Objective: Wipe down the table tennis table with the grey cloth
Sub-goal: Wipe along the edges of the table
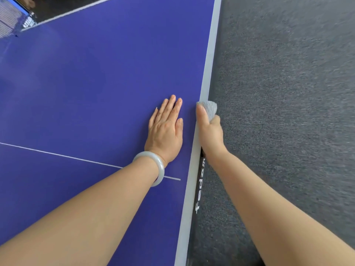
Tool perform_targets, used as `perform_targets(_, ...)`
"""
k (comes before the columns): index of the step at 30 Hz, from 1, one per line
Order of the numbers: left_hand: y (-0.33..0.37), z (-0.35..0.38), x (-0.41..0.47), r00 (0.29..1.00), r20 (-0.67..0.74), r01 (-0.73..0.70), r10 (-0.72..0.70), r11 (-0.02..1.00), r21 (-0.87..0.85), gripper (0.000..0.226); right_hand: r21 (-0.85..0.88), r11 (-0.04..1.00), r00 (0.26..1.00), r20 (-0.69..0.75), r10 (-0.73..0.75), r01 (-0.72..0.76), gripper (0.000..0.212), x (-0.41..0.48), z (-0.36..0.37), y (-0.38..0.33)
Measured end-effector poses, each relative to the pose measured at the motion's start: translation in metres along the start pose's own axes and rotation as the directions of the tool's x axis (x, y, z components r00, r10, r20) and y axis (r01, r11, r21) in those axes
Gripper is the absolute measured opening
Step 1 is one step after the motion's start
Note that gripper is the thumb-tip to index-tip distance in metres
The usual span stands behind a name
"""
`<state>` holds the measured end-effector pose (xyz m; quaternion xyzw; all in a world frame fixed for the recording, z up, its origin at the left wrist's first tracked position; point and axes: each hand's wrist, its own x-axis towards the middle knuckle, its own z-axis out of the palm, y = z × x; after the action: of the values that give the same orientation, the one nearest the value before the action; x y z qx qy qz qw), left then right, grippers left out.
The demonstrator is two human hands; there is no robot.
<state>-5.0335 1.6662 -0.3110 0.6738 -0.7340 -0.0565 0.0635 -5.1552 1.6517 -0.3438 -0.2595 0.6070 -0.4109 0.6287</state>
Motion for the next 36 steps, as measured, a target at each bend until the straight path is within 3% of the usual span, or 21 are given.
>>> perform_targets(4,0.001,0.000,0.000,1.000,-0.012,-0.001,0.001,1.000,-0.017,0.052,0.045,0.998,0.999,0.009,-0.043,0.043,0.034,-0.061,-0.005,0.039)
perform_targets(8,0.002,-0.001,-0.001,1.000,-0.026,-0.008,0.007,1.000,-0.025,0.051,0.076,0.995,0.996,0.064,-0.067,0.062,0.054,-0.150,-0.011,0.089)
perform_targets(11,0.003,-0.002,0.000,1.000,-0.022,-0.010,0.009,1.000,-0.028,0.050,0.069,0.996,0.995,0.072,-0.063,0.058,0.048,-0.190,-0.013,0.114)
perform_targets(13,0.003,-0.001,0.000,1.000,-0.021,-0.010,0.009,1.000,-0.027,0.050,0.056,0.998,0.997,0.065,-0.047,0.043,0.033,-0.198,-0.013,0.122)
perform_targets(16,0.002,0.001,0.000,1.000,-0.029,-0.006,0.005,1.000,-0.023,0.050,0.047,0.998,0.998,0.045,-0.040,0.038,0.026,-0.195,-0.009,0.123)
perform_targets(23,-0.001,0.003,0.001,0.999,-0.046,-0.015,0.014,0.999,-0.033,0.051,0.002,0.996,0.995,-0.016,-0.094,0.094,0.044,-0.129,-0.004,0.086)
perform_targets(31,-0.001,0.003,0.000,1.000,-0.028,-0.015,0.015,0.999,-0.029,0.053,-0.036,0.999,0.999,-0.024,-0.039,0.038,0.038,-0.050,-0.001,0.030)
perform_targets(36,-0.001,0.003,-0.002,1.000,-0.027,-0.010,0.009,0.999,-0.035,0.054,-0.078,0.997,0.999,-0.046,0.002,-0.005,0.064,-0.009,0.002,-0.003)
